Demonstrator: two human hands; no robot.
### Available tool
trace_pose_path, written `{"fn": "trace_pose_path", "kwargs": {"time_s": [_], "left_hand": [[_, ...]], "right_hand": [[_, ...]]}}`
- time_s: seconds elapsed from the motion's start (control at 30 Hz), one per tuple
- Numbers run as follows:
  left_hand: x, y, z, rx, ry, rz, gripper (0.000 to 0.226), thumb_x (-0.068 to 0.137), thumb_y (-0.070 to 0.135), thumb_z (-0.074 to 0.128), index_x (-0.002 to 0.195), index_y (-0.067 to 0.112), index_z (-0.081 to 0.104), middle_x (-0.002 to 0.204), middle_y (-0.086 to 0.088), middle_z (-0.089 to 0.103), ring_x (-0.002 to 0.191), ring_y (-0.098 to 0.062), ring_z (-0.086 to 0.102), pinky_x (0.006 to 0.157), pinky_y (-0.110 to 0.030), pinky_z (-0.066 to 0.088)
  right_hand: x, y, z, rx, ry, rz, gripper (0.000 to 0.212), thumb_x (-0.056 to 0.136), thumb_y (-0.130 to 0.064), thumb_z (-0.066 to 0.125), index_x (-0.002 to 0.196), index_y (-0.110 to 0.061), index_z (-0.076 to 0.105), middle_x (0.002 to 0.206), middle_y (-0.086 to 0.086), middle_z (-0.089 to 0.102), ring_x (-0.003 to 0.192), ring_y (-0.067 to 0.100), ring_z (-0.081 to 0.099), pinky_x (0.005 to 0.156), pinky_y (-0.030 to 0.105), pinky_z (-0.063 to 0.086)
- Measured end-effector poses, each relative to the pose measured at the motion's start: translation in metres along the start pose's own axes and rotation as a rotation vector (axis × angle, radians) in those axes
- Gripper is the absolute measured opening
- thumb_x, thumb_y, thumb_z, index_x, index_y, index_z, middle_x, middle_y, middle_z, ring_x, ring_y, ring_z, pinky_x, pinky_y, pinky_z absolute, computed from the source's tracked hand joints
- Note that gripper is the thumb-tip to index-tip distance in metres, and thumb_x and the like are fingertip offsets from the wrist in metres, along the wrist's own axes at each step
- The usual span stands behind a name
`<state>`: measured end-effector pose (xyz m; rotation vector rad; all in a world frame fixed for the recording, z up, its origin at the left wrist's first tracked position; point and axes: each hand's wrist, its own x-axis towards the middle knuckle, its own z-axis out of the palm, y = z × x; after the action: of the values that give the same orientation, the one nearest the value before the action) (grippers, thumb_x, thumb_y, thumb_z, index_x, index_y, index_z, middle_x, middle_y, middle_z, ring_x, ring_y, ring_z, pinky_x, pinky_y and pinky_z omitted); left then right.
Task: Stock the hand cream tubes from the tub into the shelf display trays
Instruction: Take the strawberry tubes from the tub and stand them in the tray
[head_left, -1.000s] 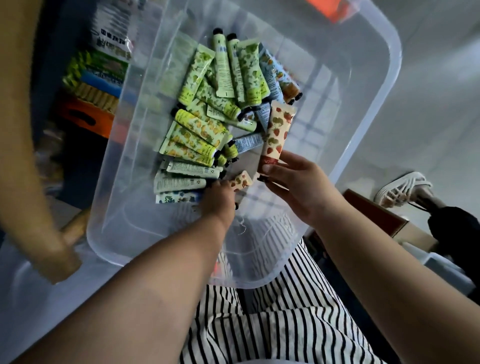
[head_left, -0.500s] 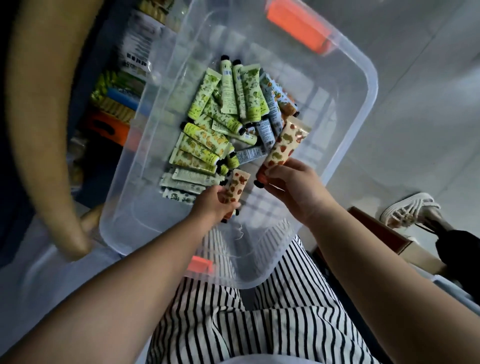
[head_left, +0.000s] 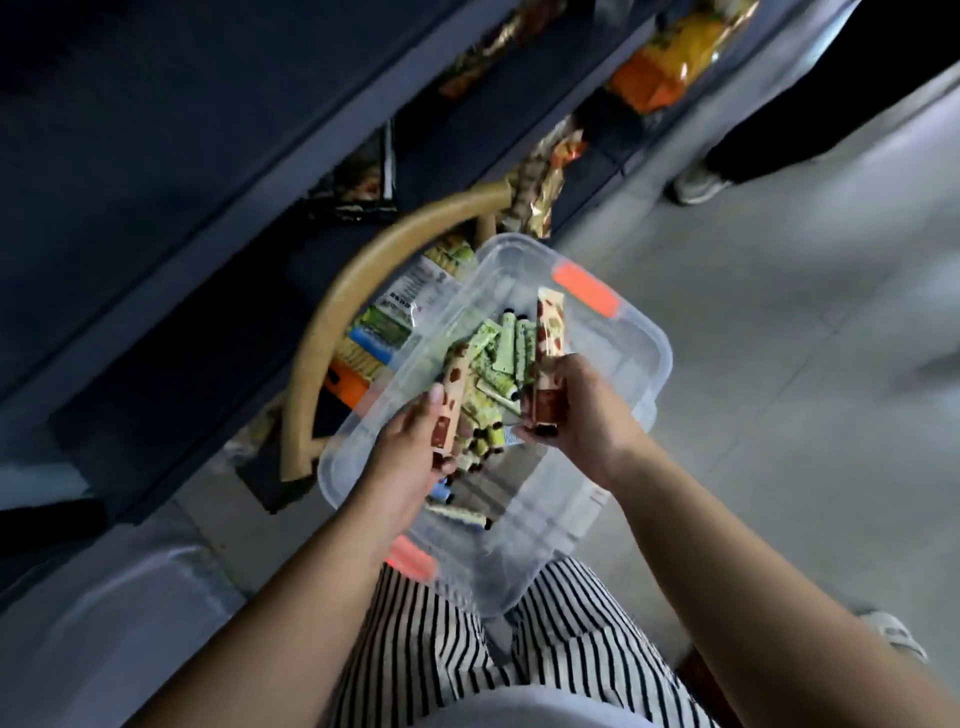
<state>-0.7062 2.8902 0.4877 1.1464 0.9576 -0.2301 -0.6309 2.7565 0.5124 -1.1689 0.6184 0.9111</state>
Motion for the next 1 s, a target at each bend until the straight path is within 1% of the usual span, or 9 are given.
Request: {"fn": "trace_pose_path", "kwargs": {"time_s": [0.13,0.23,0.3,0.4,0.63,0.67,0.83,0.9,1.0], "left_hand": [[-0.052,0.055,-0.004,-0.036,0.003,0.216,0.016,0.092,0.030,0.045,0.092,0.019,0.058,0.057,0.004,0.067,0.045,-0.001,0.054,0.048,-0.018,0.042],[-0.095,0.095,-0.018,0.041,-0.001,0.386,0.027,0.077,0.041,0.054,0.100,0.027,0.059,0.086,0.000,0.073,0.072,-0.009,0.065,0.071,-0.030,0.051],[-0.124,0.125,-0.030,0.050,-0.011,0.486,0.031,0.073,0.040,0.056,0.101,0.026,0.057,0.095,-0.006,0.071,0.085,-0.017,0.066,0.076,-0.035,0.053],[-0.160,0.170,-0.049,0.001,-0.057,0.651,0.016,0.083,0.019,0.051,0.098,0.020,0.053,0.086,-0.007,0.071,0.084,-0.022,0.067,0.069,-0.030,0.058],[-0.231,0.245,-0.117,0.063,-0.131,0.974,0.034,0.067,0.028,0.057,0.100,0.022,0.050,0.083,-0.001,0.074,0.085,-0.017,0.070,0.063,-0.025,0.056],[-0.238,0.252,-0.129,0.066,-0.136,0.998,0.034,0.068,0.026,0.057,0.101,0.022,0.050,0.084,-0.002,0.074,0.085,-0.016,0.070,0.062,-0.024,0.056],[-0.264,0.278,-0.189,0.094,-0.133,1.085,0.032,0.072,0.018,0.058,0.102,0.027,0.049,0.085,0.000,0.074,0.085,-0.011,0.070,0.063,-0.025,0.057],[-0.271,0.289,-0.217,0.082,-0.104,1.127,0.028,0.079,0.012,0.057,0.100,0.029,0.051,0.089,-0.002,0.073,0.085,-0.011,0.070,0.064,-0.026,0.058],[-0.274,0.306,-0.246,0.075,-0.016,1.177,0.025,0.083,0.008,0.057,0.095,0.030,0.054,0.094,0.001,0.067,0.077,-0.007,0.069,0.061,-0.023,0.057]], "right_hand": [[-0.043,-0.030,0.034,-0.161,-0.152,-0.225,0.012,0.093,-0.019,0.045,0.083,-0.015,0.050,0.071,0.002,0.046,0.064,0.013,0.048,0.065,0.031,0.046],[-0.083,-0.054,0.060,-0.295,-0.248,-0.428,0.016,0.092,-0.023,0.050,0.089,-0.009,0.058,0.077,0.004,0.049,0.070,0.014,0.050,0.069,0.029,0.048],[-0.109,-0.069,0.082,-0.346,-0.314,-0.547,0.023,0.091,-0.024,0.052,0.093,-0.002,0.058,0.075,0.005,0.047,0.068,0.014,0.048,0.067,0.027,0.047],[-0.146,-0.088,0.119,-0.395,-0.406,-0.704,0.014,0.089,-0.025,0.055,0.082,-0.016,0.062,0.065,-0.002,0.044,0.064,0.013,0.045,0.069,0.034,0.043],[-0.214,-0.097,0.212,-0.456,-0.522,-1.002,0.010,0.085,-0.027,0.059,0.083,-0.028,0.069,0.068,-0.012,0.059,0.070,0.006,0.058,0.071,0.028,0.055],[-0.221,-0.096,0.224,-0.453,-0.532,-1.033,0.007,0.083,-0.027,0.061,0.086,-0.028,0.067,0.069,-0.012,0.060,0.071,0.006,0.059,0.072,0.028,0.056],[-0.252,-0.088,0.277,-0.442,-0.520,-1.132,0.039,0.059,-0.035,0.065,0.095,-0.022,0.060,0.086,0.004,0.064,0.087,0.023,0.064,0.086,0.045,0.052],[-0.259,-0.085,0.296,-0.428,-0.512,-1.157,0.037,0.059,-0.034,0.066,0.093,-0.020,0.060,0.089,0.008,0.064,0.091,0.027,0.064,0.088,0.048,0.050],[-0.263,-0.091,0.314,-0.414,-0.481,-1.217,0.025,0.068,-0.027,0.067,0.092,-0.021,0.063,0.086,-0.001,0.066,0.087,0.019,0.066,0.085,0.043,0.055]]}}
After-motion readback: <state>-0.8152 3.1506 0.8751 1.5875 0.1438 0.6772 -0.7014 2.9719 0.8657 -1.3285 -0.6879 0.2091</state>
